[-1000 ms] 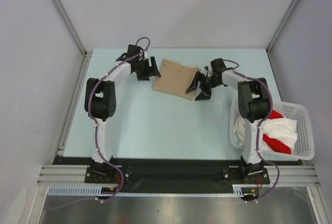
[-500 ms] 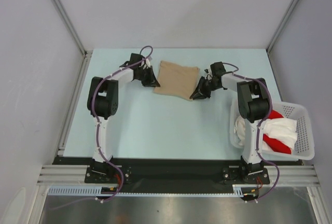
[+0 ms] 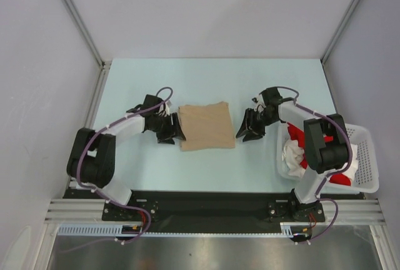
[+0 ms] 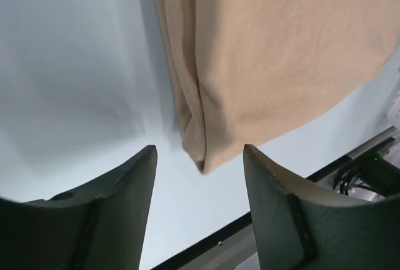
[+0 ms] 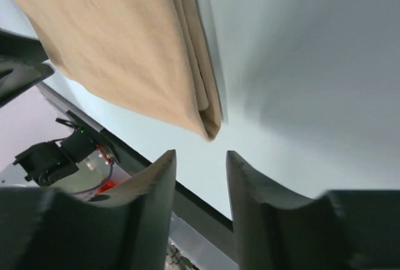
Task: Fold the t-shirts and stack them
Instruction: Fold the tshirt
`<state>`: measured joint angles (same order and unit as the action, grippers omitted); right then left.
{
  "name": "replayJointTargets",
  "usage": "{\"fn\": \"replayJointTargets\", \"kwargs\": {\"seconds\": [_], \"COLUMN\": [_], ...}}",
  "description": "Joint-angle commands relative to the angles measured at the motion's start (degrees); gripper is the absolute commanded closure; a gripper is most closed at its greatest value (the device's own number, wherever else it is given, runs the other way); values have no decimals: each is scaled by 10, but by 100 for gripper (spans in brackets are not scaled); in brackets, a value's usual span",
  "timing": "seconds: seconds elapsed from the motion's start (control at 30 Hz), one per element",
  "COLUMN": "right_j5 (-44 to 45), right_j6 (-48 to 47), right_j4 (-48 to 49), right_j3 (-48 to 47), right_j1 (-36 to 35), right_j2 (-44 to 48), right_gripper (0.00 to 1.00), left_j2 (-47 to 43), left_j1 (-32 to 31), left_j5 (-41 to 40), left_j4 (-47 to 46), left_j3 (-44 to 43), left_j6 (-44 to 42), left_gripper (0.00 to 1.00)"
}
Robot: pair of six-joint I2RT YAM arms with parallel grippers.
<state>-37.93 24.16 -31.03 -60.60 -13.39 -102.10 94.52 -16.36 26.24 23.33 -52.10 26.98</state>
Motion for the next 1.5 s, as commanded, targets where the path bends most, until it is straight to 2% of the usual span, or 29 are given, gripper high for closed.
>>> {"fn": "replayJointTargets", "kwargs": {"seconds": [0.0, 0.07, 0.1, 0.17, 0.2, 0.23, 0.27, 0.3, 0.37, 0.5, 0.57, 0.67, 0.87, 1.0, 1.27, 1.33, 1.47], "right_j5": [60, 68, 65, 29, 16, 3, -15, -20, -18, -16, -19, -4, 23, 9, 74, 70, 59], "right_j6": [-65, -75, -74, -42, -22, 7, 33, 85, 119, 202, 244, 261, 309, 373, 366, 357, 320], "right_j4": [-61, -76, -71, -27, -5, 28, 107, 146, 242, 378, 441, 447, 507, 579, 464, 432, 387], "right_j3": [-73, -115, -131, -159, -163, -156, -149, -145, -139, -140, -143, -170, -181, -181, -211, -239, -280], "right_j1": [10, 5, 2, -9, -13, -18, -23, -38, -52, -71, -72, -64, -31, -14, 13, 18, 20], "right_j2": [34, 23, 17, -7, -18, -26, -43, -52, -84, -146, -170, -218, -290, -321, -328, -341, -340], "right_gripper": [52, 46, 45, 45, 47, 50, 60, 65, 79, 90, 95, 99, 100, 100, 100, 100, 100], "left_j2": [-75, -93, -96, -85, -72, -58, -44, -11, 14, 93, 131, 179, 267, 311, 297, 274, 213], "left_j1": [7, 7, 7, 7, 7, 7, 8, 7, 5, 7, 10, 19, 56, 68, 78, 78, 73], "left_j5": [-66, -75, -70, -15, 9, 61, 80, 94, 117, 120, 123, 111, 107, 92, 52, 46, 50], "left_j4": [37, 55, 50, 6, -16, -41, -92, -121, -212, -249, -260, -263, -298, -264, -219, -194, -173], "left_j3": [-24, -64, -75, -88, -90, -92, -92, -90, -85, -133, -161, -191, -216, -244, -259, -271, -287], "left_j6": [-9, -23, -23, -10, -2, 11, 28, 66, 93, 112, 110, 102, 115, 84, 42, 29, 35], "left_gripper": [36, 41, 54, 71, 75, 79, 83, 88, 90, 94, 95, 94, 96, 99, 96, 90, 63]}}
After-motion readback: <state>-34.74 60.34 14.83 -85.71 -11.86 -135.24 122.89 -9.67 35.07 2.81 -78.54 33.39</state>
